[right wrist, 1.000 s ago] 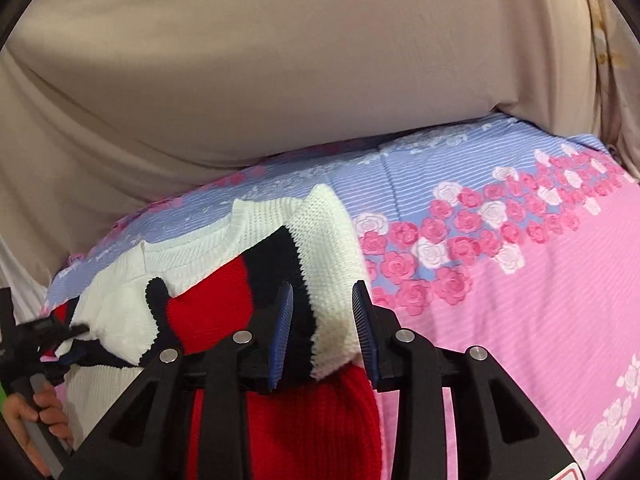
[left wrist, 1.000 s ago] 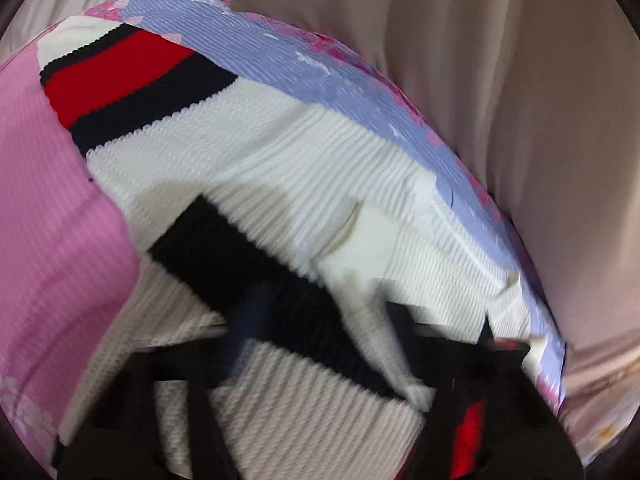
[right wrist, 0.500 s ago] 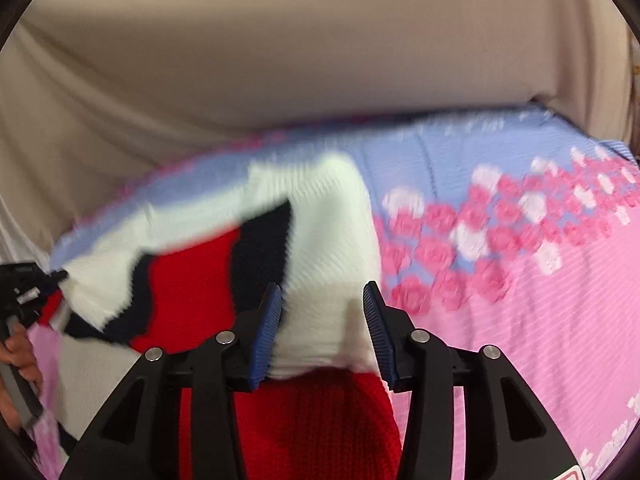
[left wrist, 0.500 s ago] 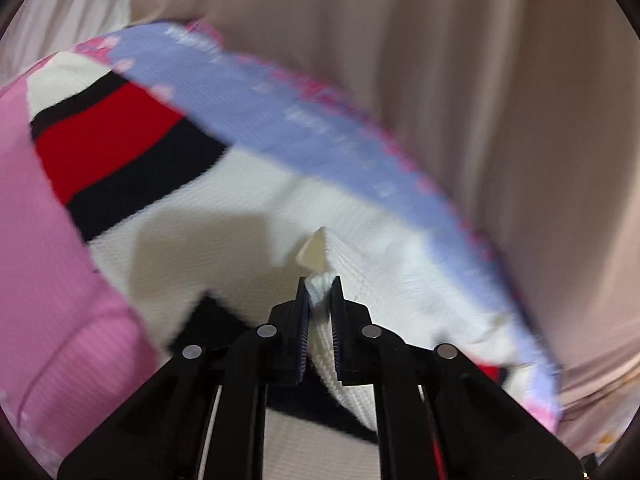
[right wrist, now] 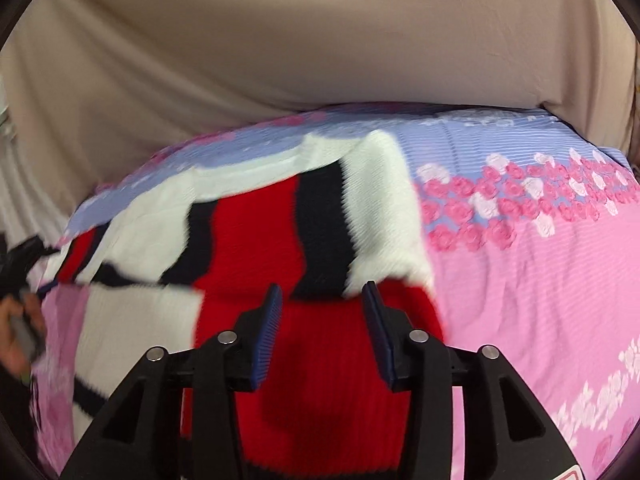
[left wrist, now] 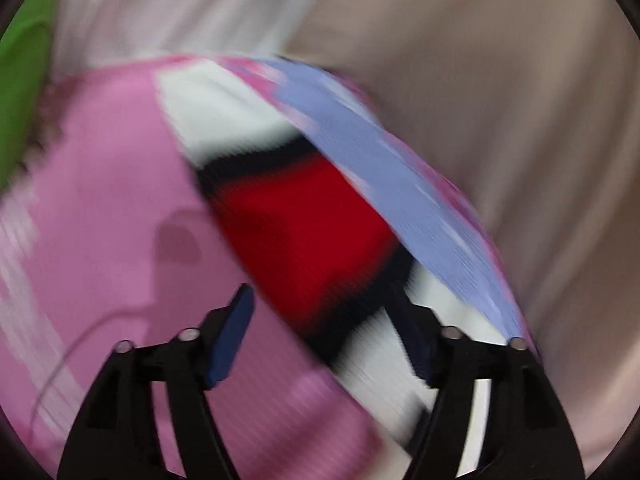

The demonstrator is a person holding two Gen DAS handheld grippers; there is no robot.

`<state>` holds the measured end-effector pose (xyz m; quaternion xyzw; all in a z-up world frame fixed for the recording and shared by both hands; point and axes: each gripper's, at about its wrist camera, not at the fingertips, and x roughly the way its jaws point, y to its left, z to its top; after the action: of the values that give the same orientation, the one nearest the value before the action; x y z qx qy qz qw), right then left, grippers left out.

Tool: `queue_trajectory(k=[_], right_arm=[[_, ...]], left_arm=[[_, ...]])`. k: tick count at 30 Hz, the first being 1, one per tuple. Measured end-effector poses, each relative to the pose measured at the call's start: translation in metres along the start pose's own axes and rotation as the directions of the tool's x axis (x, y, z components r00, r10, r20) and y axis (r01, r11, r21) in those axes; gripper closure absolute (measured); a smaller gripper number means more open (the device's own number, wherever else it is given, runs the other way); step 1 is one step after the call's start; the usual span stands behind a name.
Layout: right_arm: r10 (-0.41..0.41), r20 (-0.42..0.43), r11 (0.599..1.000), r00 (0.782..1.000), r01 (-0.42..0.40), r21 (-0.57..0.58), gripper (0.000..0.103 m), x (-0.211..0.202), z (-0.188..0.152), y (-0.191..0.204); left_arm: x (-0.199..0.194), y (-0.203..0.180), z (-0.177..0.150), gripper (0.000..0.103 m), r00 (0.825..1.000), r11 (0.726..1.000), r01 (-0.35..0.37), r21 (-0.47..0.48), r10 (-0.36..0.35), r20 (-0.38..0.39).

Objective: Fold small clothes

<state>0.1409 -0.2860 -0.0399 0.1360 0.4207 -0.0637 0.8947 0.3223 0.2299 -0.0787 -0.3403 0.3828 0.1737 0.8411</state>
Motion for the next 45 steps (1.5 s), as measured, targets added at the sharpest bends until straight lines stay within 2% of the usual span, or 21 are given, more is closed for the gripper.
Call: queue_trajectory(k=[3,6,7,8,10,12,14,16,18,21,22,23,24,27,29,32,35,38,40,43,45], right_arm=[[0.05,-0.069,0.999,0.996,-0.051,-0.011,0.058,-0.008,-0.031,0.024],[0.075,-0.136,0.997,0.988,-0.077,-0.01,0.058,-0.008,-0.058,0.046],[0.084,-0.153,0.996,0.985,-0.086,-0.005,0.058,-0.008,-0.066,0.054],[0.092,-0.169,0.996,0.981,-0.093,0.0,0.058,-0.007,-0.072,0.058],[0.106,-0.19,0.994,0.976,-0.107,0.005,0.058,-0.006,-0.077,0.067],[0.102,-0.184,0.994,0.978,-0.106,-0.01,0.058,-0.006,-0.079,0.072],[0.102,-0.172,0.994,0.98,-0.105,-0.007,0.058,-0.007,-0.077,0.073],[0.1,-0.159,0.995,0.982,-0.101,0.004,0.058,-0.007,-0.073,0.069],[0.094,-0.142,0.996,0.985,-0.092,0.021,0.058,-0.009,-0.066,0.064],[0.079,-0.114,0.996,0.99,-0.074,0.05,0.057,-0.015,-0.056,0.05],[0.072,-0.104,0.996,0.992,-0.066,0.055,0.055,-0.017,-0.052,0.045],[0.061,-0.096,0.997,0.994,-0.056,0.058,0.054,-0.018,-0.05,0.04],[0.048,-0.086,0.997,0.995,-0.043,0.062,0.054,-0.02,-0.046,0.033],[0.041,-0.06,0.997,0.997,-0.037,0.068,0.051,-0.024,-0.034,0.016],[0.057,-0.051,0.996,0.997,-0.053,0.072,0.047,-0.019,-0.021,0.009],[0.139,-0.052,0.987,0.989,-0.134,0.091,0.047,0.004,0.007,0.011],[0.174,-0.051,0.985,0.983,-0.173,0.017,0.047,0.041,0.04,0.044],[0.128,-0.051,0.971,0.99,-0.135,-0.195,0.047,0.073,0.06,0.103],[0.124,-0.059,0.931,0.991,-0.136,-0.34,0.047,0.089,0.059,0.144],[0.153,-0.084,0.889,0.985,-0.174,-0.424,0.046,0.105,0.051,0.182],[0.13,-0.095,0.864,0.987,-0.16,-0.478,0.045,0.123,0.046,0.202]], left_arm=[[0.029,0.039,0.049,0.032,0.996,0.993,-0.084,-0.088,0.082,-0.028],[0.046,0.058,0.07,0.048,0.995,0.988,-0.103,-0.117,0.103,-0.009],[0.052,0.055,0.074,0.083,0.994,0.99,-0.105,-0.097,0.104,-0.015],[0.063,0.046,0.077,0.095,0.994,0.992,-0.089,-0.085,0.083,-0.068],[0.049,0.03,0.077,0.096,0.997,0.995,-0.06,-0.075,0.056,-0.054],[0.018,-0.009,0.07,0.097,1.0,0.999,0.015,0.033,-0.015,0.004],[-0.016,-0.063,0.051,0.097,0.992,0.979,0.118,0.163,-0.123,0.021],[-0.047,-0.119,0.019,0.097,0.972,0.933,0.225,0.28,-0.233,-0.004],[-0.079,-0.174,-0.036,0.097,0.93,0.851,0.363,0.38,-0.355,-0.092],[-0.086,-0.223,-0.125,0.092,0.861,0.75,0.508,0.424,-0.42,-0.287],[-0.083,-0.23,-0.155,0.083,0.843,0.73,0.533,0.429,-0.41,-0.35],[-0.077,-0.233,-0.19,0.067,0.829,0.718,0.544,0.434,-0.379,-0.412],[-0.072,-0.23,-0.213,0.06,0.82,0.72,0.546,0.429,-0.353,-0.452],[-0.063,-0.202,-0.242,0.055,0.799,0.75,0.547,0.372,-0.336,-0.498],[-0.058,-0.176,-0.231,0.046,0.822,0.798,0.502,0.333,-0.32,-0.472],[-0.054,-0.135,-0.204,0.044,0.861,0.874,0.423,0.24,-0.305,-0.406],[-0.042,-0.101,-0.174,0.044,0.898,0.931,0.334,0.147,-0.266,-0.351],[-0.039,-0.079,-0.159,0.044,0.933,0.953,0.258,0.159,-0.203,-0.296],[-0.038,-0.065,-0.154,0.044,0.947,0.959,0.213,0.188,-0.155,-0.283],[-0.034,-0.052,-0.157,0.044,0.948,0.963,0.182,0.197,-0.119,-0.294],[-0.033,-0.044,-0.16,0.044,0.948,0.966,0.172,0.195,-0.108,-0.301]])
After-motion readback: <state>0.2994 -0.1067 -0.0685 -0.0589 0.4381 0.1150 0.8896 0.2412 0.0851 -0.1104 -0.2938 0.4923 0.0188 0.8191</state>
